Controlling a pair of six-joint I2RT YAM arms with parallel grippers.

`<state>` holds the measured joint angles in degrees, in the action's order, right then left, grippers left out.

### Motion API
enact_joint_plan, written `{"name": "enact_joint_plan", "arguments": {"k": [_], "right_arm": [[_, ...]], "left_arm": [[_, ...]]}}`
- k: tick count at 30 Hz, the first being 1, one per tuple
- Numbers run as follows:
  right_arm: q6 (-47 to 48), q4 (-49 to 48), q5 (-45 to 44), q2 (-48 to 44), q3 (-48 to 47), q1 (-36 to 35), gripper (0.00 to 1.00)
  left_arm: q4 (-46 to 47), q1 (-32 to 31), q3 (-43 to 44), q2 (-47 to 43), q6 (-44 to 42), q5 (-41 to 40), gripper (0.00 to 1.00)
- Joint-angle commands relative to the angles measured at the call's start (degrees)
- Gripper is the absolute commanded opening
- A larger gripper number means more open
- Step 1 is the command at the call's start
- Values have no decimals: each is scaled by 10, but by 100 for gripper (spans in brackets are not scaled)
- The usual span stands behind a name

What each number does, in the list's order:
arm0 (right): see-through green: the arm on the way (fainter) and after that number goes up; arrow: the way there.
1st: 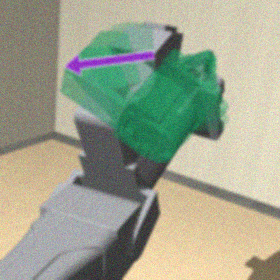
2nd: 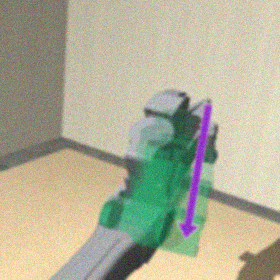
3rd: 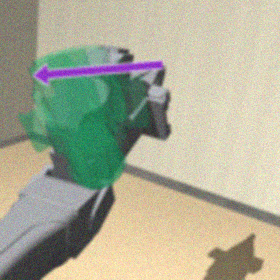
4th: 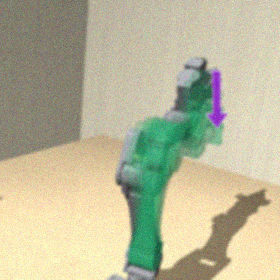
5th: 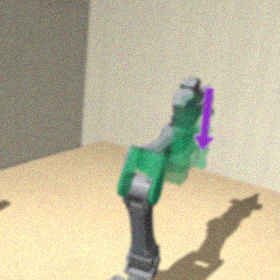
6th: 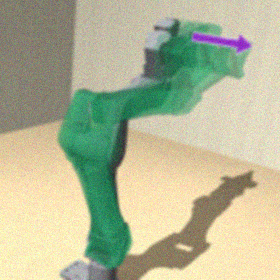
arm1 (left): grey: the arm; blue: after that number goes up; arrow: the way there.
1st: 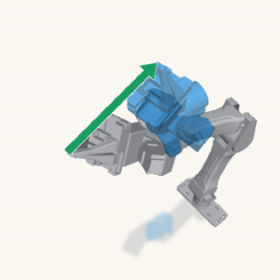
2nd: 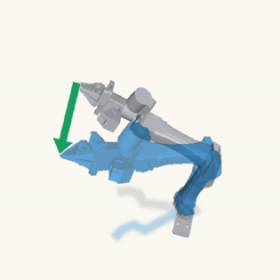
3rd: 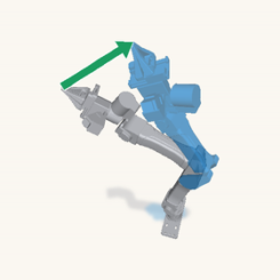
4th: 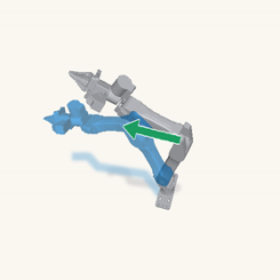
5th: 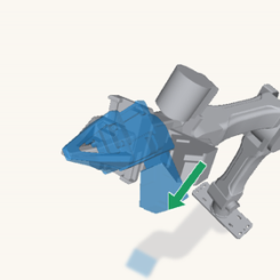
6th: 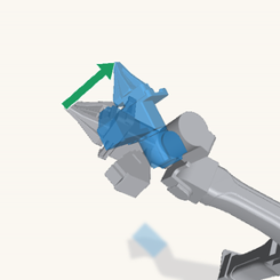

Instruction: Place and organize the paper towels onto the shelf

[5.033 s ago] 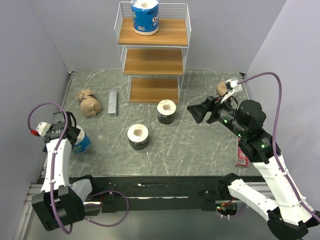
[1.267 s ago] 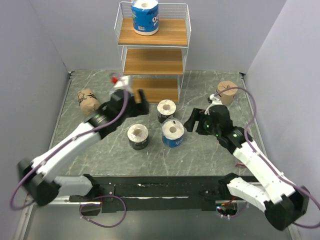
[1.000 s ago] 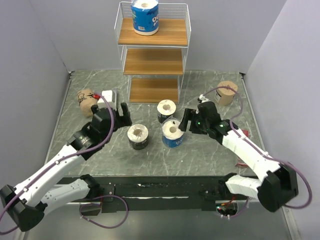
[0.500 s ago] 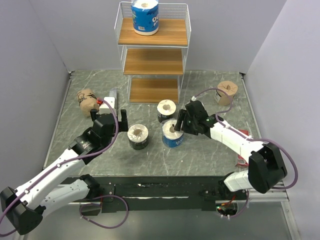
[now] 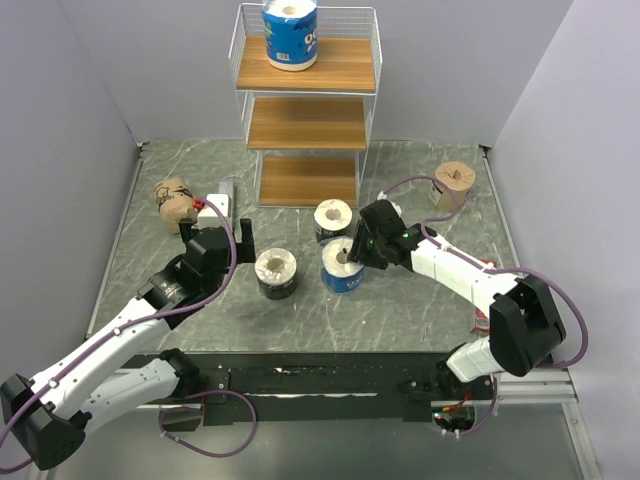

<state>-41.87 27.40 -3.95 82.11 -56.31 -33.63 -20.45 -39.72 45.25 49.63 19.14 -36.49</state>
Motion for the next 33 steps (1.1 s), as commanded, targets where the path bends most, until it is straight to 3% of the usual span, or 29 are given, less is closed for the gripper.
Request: {"name": "enact_joint_plan", "arguments": {"k": [1, 5, 12, 18, 21, 28, 33], "right_arm": [[-24, 25, -29, -18, -43, -6, 39], [-38, 29, -16, -44, -74, -5, 31], [-47, 43, -19, -95, -137, -7, 27], [-44, 27, -59, -112, -260, -13, 25], [-1, -36, -87, -102, -322, -14, 25], [209, -113, -178, 3, -555, -13, 24], [332, -237, -184, 66, -622, -12, 25]], "left_arm": [[6, 1, 19, -13, -2, -20, 96], [3, 0, 20, -15, -3, -30, 96], [8, 0, 16, -31, -8, -39, 96], [-2, 0, 17, -40, 1, -54, 96], [2, 1, 14, -47, 3, -39, 96], [-3, 1, 14, -51, 12, -24, 96], [-1, 0, 13, -54, 13, -18, 97]]}}
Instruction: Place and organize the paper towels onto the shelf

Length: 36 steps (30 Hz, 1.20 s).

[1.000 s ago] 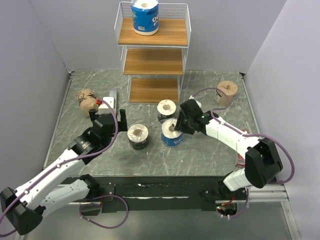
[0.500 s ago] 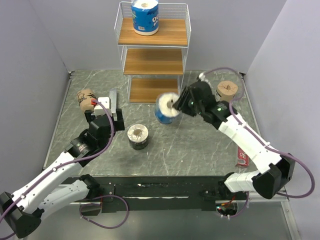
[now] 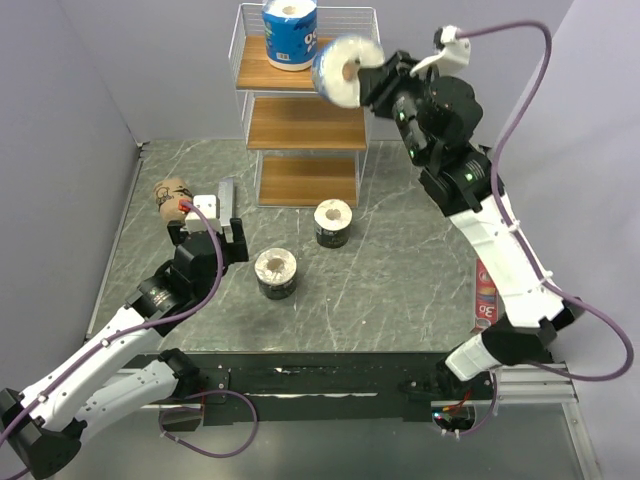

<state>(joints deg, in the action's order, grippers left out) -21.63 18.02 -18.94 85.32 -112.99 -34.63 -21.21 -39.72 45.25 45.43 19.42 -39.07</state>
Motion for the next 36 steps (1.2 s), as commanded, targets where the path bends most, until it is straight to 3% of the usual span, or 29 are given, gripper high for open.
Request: {"name": "enact_joint_plan", "arguments": {"k": [1, 10, 15, 19, 24, 28, 30, 32, 36], "right_arm": [[168, -162, -34, 43, -74, -1, 25], [370, -260, 46, 178, -205, 6, 28], [395, -297, 42, 216, -239, 19, 26], [389, -245, 50, 240, -269, 24, 28], [344, -166, 85, 146, -134, 14, 34], [294, -61, 45, 37, -15, 2, 43], [223, 17, 23, -34, 71, -1, 47], [159, 33, 43, -95, 195, -2, 52], [78, 67, 104, -252, 344, -2, 59]], "left_arm": [[7, 1, 12, -13, 10, 8, 96], [5, 0, 13, -10, 15, 24, 96], [10, 0, 9, -17, 15, 27, 96], [8, -1, 9, -16, 14, 29, 96], [13, 0, 7, -14, 18, 30, 97], [-2, -22, 18, -6, 40, 113, 98], [-24, -33, 25, 6, 69, 155, 99], [-59, -47, 32, 14, 102, 204, 99], [-94, -55, 33, 16, 170, 273, 98]]}}
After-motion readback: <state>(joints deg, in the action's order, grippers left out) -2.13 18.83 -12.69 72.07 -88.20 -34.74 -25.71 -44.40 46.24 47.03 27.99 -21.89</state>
